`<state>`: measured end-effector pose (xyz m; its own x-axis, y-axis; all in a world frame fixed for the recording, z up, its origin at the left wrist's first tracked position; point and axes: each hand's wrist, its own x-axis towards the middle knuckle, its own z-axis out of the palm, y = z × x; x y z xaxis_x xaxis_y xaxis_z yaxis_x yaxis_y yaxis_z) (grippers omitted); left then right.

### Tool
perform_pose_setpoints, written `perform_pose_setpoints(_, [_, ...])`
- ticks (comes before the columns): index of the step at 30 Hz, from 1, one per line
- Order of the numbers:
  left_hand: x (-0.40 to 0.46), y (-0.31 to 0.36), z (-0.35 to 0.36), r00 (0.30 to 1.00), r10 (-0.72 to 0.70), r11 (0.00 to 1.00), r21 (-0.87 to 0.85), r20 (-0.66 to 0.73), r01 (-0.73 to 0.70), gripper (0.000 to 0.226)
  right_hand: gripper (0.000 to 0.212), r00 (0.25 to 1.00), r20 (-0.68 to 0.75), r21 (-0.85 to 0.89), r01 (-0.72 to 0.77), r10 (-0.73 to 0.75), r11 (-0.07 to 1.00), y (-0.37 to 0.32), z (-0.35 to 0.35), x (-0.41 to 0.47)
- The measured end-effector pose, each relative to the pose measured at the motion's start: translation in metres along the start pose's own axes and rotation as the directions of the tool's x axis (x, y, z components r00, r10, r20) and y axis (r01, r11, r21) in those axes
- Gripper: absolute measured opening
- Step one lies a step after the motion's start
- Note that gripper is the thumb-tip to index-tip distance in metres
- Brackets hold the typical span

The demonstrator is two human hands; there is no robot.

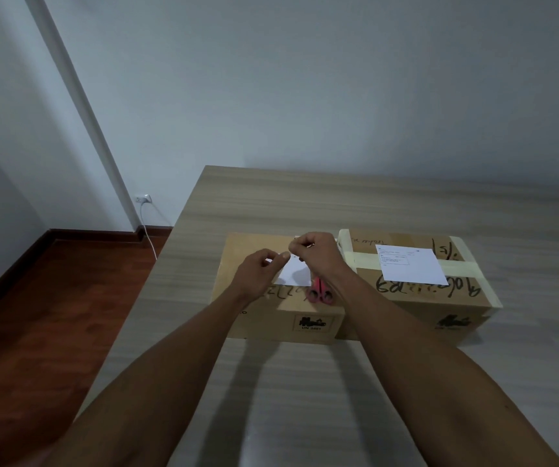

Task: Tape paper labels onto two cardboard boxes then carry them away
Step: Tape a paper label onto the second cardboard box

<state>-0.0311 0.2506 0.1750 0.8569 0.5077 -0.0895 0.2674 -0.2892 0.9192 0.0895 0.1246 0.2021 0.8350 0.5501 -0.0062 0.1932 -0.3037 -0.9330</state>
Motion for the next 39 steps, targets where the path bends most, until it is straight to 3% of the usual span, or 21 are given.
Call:
perform_pose_setpoints(3, [-0.001,0.001,0.000,0.995,-0.007,0.996,0.083,-0.098,0.016,0.055,0.007,0.999,-0.039,-0.017,0.033,-0.034,0.999,-0.004,-0.002,0.006])
perform_pose_setpoints(6, [-0.003,-0.002,-0.002,0.985,-0.020,0.994,0.107,-0.174,0.039,0.054,0.008,0.997,-0.024,-0.037,0.072,-0.073,0.997,-0.009,-0.006,0.010])
perform_pose_setpoints(15, [-0.003,0.001,0.000,0.997,-0.063,0.995,-0.074,0.032,0.065,0.029,0.008,0.991,0.059,-0.121,0.129,-0.122,0.984,-0.021,-0.013,0.017])
perform_pose_setpoints(20, [-0.005,0.002,-0.006,0.988,-0.022,0.989,-0.140,0.155,0.044,0.048,0.007,0.983,0.095,-0.199,0.176,-0.160,0.964,-0.026,-0.015,0.018])
perform_pose_setpoints(28, [-0.008,0.014,-0.002,0.960,-0.015,0.982,-0.176,0.281,0.067,0.058,0.010,0.983,0.115,-0.244,0.170,-0.146,0.955,-0.029,-0.016,0.015])
perform_pose_setpoints(32, [-0.011,0.014,-0.002,0.959,0.033,0.993,-0.121,0.282,0.002,0.061,0.015,0.988,0.111,-0.203,0.131,-0.110,0.970,-0.028,-0.019,0.015])
perform_pose_setpoints(36, [-0.016,0.013,0.002,0.946,0.083,0.997,-0.031,0.312,-0.077,0.059,0.041,0.998,0.057,-0.154,-0.022,0.032,0.988,-0.022,-0.021,0.017])
perform_pose_setpoints(38, [-0.017,0.010,0.004,0.960,0.076,0.994,-0.094,0.270,-0.052,0.056,0.047,0.993,-0.032,-0.249,-0.114,0.110,0.962,-0.016,-0.020,0.018])
perform_pose_setpoints(39, [-0.017,0.008,0.004,0.969,0.065,0.990,-0.137,0.239,-0.033,0.055,0.038,0.987,-0.081,-0.334,-0.160,0.141,0.929,-0.012,-0.019,0.016])
